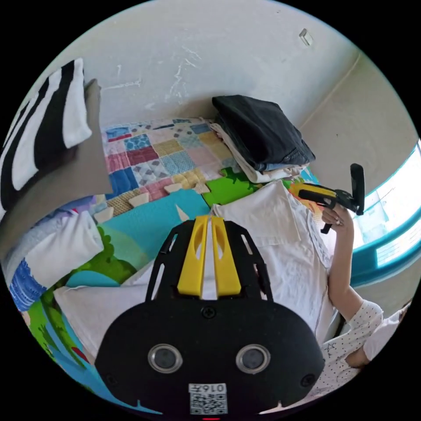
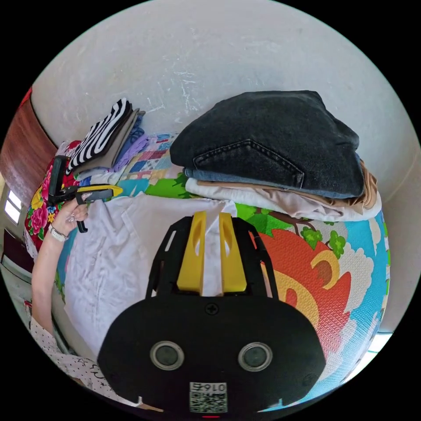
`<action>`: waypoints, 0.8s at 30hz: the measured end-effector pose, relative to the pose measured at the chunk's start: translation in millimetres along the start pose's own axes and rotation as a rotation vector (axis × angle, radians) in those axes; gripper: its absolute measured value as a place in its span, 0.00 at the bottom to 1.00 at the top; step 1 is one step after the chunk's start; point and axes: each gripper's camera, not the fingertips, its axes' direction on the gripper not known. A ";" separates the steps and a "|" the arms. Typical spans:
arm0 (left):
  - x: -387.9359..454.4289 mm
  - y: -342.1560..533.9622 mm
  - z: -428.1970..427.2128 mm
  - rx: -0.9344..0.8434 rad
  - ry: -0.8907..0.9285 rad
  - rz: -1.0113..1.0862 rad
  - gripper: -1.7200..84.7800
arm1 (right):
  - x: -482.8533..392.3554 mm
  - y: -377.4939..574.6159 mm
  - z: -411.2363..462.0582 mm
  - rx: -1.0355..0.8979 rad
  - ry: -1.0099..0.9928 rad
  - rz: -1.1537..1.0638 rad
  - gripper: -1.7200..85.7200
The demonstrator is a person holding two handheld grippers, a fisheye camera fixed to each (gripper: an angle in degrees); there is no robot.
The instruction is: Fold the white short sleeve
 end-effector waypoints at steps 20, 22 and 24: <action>72.7 61.0 -202.5 0.030 -0.073 0.026 0.01 | -122.0 -35.5 -157.7 0.003 0.214 -0.028 0.02; 90.2 112.8 -240.0 0.007 -0.123 0.058 0.01 | -155.6 -29.9 -218.3 0.131 0.190 -0.051 0.02; 115.8 192.6 -293.2 0.001 -0.168 0.060 0.01 | -198.1 -14.8 -288.6 0.291 0.162 -0.091 0.02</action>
